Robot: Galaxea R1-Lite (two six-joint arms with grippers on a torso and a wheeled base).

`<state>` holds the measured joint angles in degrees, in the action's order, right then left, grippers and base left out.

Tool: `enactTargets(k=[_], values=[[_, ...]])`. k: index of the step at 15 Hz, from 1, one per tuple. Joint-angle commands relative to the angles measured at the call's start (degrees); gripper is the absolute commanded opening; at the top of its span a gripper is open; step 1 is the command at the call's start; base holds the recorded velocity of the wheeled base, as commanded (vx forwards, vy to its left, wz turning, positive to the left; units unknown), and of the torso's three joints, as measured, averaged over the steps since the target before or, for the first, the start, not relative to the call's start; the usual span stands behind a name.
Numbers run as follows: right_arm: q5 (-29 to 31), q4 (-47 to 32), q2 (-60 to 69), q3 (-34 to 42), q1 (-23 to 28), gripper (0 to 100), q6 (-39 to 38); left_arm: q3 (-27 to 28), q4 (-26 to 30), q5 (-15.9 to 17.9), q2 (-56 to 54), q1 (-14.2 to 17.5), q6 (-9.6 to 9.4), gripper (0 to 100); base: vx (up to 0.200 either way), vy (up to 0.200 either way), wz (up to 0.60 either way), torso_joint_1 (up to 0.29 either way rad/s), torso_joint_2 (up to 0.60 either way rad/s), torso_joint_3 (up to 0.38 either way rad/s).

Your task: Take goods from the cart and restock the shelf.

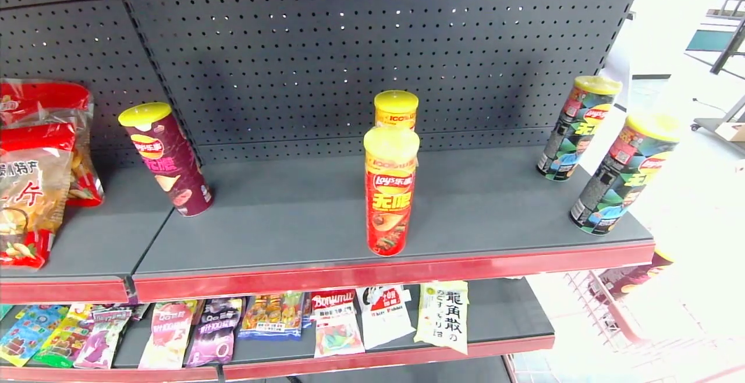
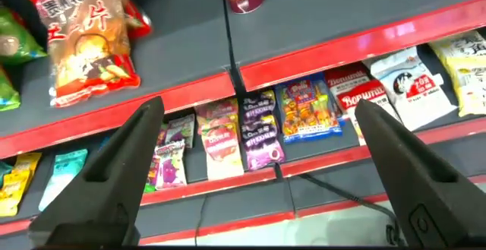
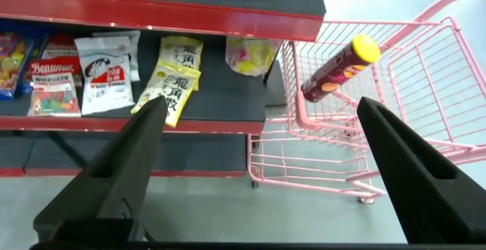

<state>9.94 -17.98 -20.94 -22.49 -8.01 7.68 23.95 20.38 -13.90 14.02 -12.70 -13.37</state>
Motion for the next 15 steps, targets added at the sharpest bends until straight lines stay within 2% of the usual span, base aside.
enactTargets(k=[1, 15], values=[[0.00, 0.05, -0.15, 0.52, -0.08, 100, 0.41, -0.14, 0.01, 0.10, 0.04, -0.04, 0.01, 100, 0.000, -0.200, 0.00, 0.012, 0.01, 0.002], [-0.18, 0.67, -3.40, 0.61, -0.08, 100, 1.46, -0.31, 0.10, -0.08, -0.13, -0.04, -0.25, 100, 0.000, -0.200, 0.00, 0.005, 0.00, 0.001]])
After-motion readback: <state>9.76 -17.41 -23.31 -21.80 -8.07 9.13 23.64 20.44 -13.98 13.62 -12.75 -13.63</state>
